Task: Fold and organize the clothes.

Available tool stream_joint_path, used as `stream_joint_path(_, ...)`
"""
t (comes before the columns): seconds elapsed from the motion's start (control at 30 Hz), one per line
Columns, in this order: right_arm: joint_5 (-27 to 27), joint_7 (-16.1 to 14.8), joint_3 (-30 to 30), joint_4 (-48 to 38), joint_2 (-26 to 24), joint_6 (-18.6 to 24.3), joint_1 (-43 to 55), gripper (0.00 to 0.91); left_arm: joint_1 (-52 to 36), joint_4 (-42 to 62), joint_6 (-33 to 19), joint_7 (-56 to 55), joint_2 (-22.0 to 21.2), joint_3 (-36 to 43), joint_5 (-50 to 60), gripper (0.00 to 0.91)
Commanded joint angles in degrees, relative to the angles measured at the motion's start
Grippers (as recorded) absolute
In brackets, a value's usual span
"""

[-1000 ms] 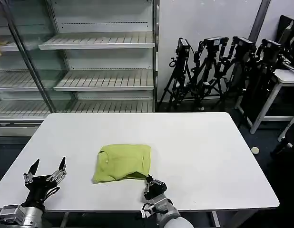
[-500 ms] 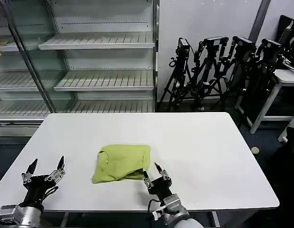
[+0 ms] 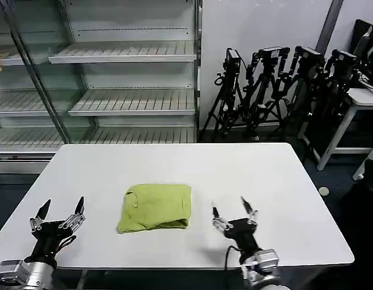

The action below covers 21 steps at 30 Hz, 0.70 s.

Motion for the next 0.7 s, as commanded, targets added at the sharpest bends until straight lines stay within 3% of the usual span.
stream_joint_path(0.03,0.6,-0.3,11.4,2.8,1.8,2.7,-8.3,0.907,0.3,-0.3,0.1,0.4,0.0,0.4,-0.4,0.907)
stream_joint_path(0.7,-0.1,-1.4,14.1,5.3,2.4,1.7,-9.9,0.907,0.8,-2.6,3.2,1.5,0.4,1.0,-2.5,0.907)
